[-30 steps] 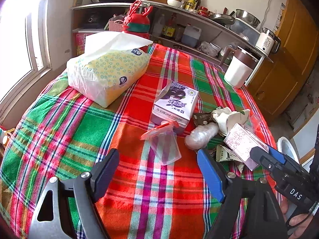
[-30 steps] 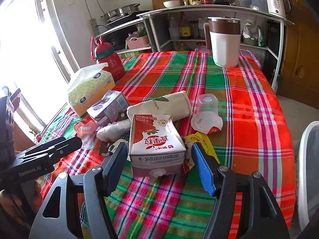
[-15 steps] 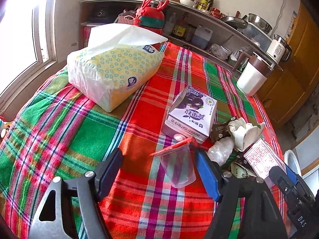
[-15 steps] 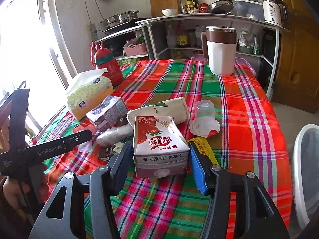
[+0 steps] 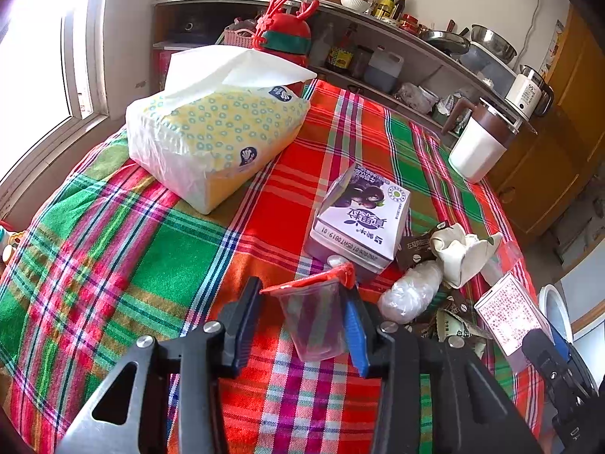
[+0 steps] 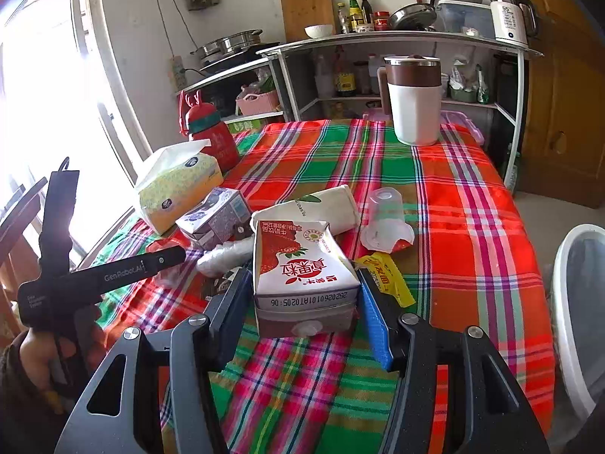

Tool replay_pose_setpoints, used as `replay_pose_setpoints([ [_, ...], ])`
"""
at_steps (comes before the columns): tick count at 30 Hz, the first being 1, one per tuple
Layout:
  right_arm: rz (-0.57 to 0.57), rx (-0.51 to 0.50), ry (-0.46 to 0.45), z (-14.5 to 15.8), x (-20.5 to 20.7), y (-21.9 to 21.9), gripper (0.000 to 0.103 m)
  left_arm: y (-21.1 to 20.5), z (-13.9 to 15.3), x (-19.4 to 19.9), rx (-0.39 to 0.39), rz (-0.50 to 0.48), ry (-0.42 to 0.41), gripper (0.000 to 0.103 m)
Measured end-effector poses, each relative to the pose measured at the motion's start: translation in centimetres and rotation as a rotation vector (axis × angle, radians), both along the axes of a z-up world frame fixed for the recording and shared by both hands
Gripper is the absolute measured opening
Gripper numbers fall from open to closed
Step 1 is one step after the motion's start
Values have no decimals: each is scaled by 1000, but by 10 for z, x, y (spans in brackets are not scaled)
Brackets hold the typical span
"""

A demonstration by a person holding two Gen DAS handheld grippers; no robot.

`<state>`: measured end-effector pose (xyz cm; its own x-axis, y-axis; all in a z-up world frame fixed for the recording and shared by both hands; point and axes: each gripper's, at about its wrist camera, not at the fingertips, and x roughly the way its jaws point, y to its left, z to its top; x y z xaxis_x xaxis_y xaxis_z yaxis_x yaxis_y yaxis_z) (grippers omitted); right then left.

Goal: Collect trash
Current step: 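Grasp the clear plastic cup with the left tool while the right tool grasps the pink juice carton, then carry the clear cup and pink carton with both tools over the bin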

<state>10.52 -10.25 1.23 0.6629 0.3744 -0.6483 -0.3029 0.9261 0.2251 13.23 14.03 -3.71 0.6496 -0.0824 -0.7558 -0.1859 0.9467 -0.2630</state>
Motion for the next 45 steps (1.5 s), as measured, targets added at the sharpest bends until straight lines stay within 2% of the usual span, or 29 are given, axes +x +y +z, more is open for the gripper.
replay_pose_setpoints([
  [11,-27,28,-22,8,-9,-17,56,-17,21,-17,18,-47,-48,43],
  [21,-63,63,-48,21,-24,-44,56,-54,51,-32,26,-131,-116,43],
  [28,-101,83,-83,34,-37,-70,56,-90,65,-36,38,-212,-144,43],
  [45,-324,67,-101,40,-64,-168,56,-210,76,-38,76,-459,-163,43],
])
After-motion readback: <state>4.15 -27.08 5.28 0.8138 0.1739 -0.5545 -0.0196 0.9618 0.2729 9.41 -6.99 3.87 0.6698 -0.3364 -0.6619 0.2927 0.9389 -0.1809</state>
